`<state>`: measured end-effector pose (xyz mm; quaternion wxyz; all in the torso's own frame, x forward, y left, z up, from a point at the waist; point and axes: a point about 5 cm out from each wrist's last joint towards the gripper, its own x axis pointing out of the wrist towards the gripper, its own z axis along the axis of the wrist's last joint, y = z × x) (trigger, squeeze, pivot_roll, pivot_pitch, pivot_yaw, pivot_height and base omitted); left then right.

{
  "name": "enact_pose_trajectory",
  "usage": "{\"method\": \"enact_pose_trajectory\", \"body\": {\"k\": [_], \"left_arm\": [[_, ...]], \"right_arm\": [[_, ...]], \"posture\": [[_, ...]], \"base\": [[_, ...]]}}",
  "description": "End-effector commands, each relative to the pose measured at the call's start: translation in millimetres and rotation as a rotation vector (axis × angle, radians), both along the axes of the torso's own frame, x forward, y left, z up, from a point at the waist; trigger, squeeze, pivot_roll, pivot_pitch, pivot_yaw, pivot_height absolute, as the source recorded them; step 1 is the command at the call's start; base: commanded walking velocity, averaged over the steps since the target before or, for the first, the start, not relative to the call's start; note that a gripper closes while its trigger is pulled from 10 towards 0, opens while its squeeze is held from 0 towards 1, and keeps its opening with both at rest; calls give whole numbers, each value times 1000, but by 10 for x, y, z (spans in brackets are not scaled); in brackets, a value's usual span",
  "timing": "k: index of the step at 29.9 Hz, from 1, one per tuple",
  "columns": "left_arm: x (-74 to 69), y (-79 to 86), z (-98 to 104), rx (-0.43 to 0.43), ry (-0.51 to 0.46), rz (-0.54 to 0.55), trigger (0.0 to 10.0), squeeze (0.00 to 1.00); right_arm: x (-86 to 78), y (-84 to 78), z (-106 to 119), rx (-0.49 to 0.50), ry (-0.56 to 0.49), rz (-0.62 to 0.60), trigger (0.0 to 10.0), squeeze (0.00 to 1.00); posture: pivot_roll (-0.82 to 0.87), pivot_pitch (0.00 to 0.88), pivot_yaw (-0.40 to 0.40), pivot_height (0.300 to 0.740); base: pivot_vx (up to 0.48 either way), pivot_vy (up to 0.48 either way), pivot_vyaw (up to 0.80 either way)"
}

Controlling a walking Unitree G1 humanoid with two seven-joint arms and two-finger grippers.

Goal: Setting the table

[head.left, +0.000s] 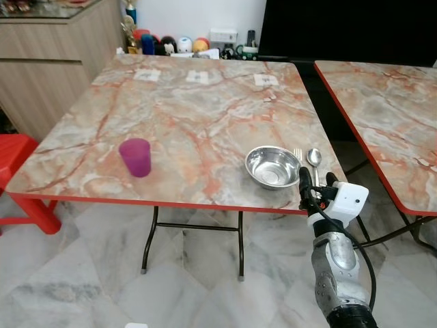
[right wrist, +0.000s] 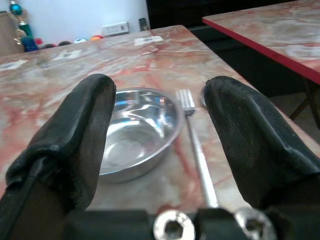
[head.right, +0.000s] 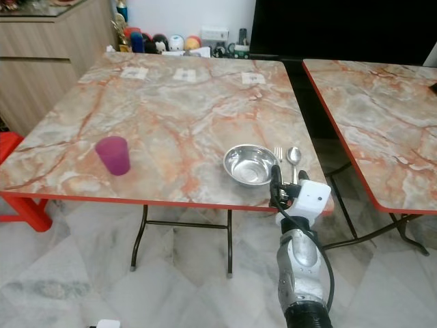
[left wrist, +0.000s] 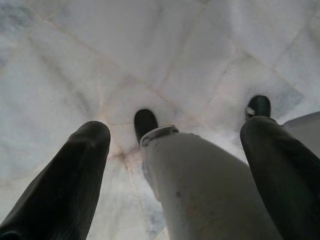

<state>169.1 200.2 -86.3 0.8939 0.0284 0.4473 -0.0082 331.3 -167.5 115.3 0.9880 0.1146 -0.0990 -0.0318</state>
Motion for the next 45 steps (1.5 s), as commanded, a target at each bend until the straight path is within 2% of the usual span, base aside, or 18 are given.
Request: {"method": "enact_pose_trajectory", "body": {"k": [1,17,26,37,43,45], "left_arm": [[-72,-5,-36,-9,29,10,10000,0],[-71,-9,-36,-8,31,9,10000,0],[-68,-14,-36,-3,30,4,10000,0],[-61,-22,-34,-2,29,2,10000,0],[-57,-26,-33,-4,28,-1,10000,0],[-57,-26,-33,-3,30,-3,10000,0]], "right_arm": [[5,-4,-6,1,7,-2,10000,0],[3,-5,-17,2,11,-3,10000,0],[-8,-43,-12,-3,6,-28,10000,0],[-73,-247,115,18,-30,-122,10000,0],[-130,-406,114,74,53,-188,10000,0],[-146,-437,98,134,104,-201,10000,0]], "posture": [[31,118,-53,740],[31,119,-55,740],[29,119,-56,740],[25,122,-60,740],[22,124,-61,740],[15,124,-59,740]], "base": [[0,0,0],[285,0,0],[0,0,0],[0,0,0],[0,0,0],[0,0,0]]}}
